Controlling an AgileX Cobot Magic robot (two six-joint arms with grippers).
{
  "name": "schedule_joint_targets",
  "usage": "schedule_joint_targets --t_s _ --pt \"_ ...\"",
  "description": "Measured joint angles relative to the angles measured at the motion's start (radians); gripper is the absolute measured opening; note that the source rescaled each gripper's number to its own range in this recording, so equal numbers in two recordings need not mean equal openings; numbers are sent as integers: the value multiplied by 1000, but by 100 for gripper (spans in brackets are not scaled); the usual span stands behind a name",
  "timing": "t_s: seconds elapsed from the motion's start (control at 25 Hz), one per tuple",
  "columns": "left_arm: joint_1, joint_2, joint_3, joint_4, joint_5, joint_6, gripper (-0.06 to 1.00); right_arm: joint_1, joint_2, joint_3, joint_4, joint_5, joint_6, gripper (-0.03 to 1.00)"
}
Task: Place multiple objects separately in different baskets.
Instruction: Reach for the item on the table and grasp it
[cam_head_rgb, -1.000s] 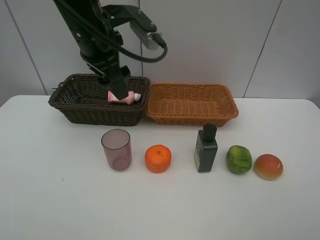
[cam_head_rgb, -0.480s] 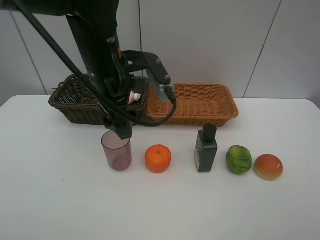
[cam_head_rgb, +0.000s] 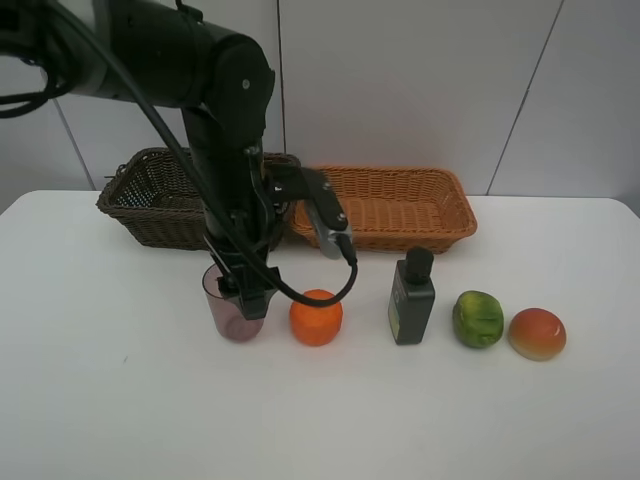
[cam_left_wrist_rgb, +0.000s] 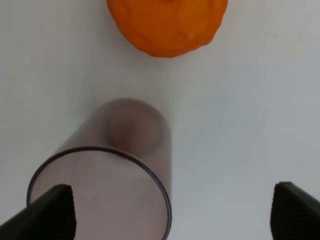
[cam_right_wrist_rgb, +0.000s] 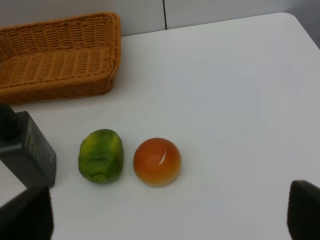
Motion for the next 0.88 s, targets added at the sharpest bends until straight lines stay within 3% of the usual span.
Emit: schedule_joint_targets --t_s 0.88 --pt "0 39 97 -1 -61 0 96 0 0 0 0 0 0 100"
